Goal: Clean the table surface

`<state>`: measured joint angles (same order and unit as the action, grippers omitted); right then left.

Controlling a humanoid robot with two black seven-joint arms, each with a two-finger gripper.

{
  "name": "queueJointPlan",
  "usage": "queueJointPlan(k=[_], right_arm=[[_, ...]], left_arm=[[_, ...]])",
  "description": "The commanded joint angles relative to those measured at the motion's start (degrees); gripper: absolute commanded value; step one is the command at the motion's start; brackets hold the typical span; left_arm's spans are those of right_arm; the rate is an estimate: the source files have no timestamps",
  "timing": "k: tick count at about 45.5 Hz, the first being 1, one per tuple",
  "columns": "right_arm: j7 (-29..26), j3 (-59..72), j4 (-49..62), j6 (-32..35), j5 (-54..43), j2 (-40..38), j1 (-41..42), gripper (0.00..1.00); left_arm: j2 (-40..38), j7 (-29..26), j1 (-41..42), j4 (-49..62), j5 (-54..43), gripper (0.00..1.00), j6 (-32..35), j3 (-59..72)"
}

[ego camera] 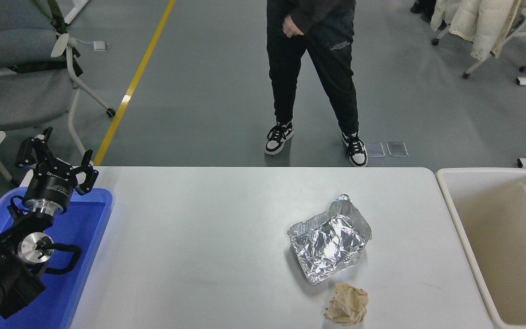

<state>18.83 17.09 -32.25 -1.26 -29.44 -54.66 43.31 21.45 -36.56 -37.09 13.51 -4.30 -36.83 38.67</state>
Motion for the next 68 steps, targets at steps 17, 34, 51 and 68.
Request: queueJointPlan(k=[17, 34, 51, 68], right_arm=[[-0.7, -6.1, 30.2, 1.4, 2.7, 24.2, -11.8, 0.0], [-4.2, -9.6, 32.9, -0.8, 4.7, 28.2, -11.8, 0.0], [-5.0, -9.5, 32.9, -0.6, 6.2, 28.2, -10.7, 1.0], [-5.0, -9.7, 32.9, -0.8, 6.7, 28.1, -9.6, 1.0]], left_arm=[[0.0, 0.0, 0.0, -0.1, 0.1, 1.0, 0.0, 0.0], [0.0, 0.0, 0.0, -0.1, 0.0, 1.0, 0.0, 0.0], [0.0, 0.0, 0.0, -0.1, 0.0, 1.0, 0.0, 0.0], [0.0, 0.0, 0.0, -0.1, 0.0, 1.0, 0.1, -0.1]])
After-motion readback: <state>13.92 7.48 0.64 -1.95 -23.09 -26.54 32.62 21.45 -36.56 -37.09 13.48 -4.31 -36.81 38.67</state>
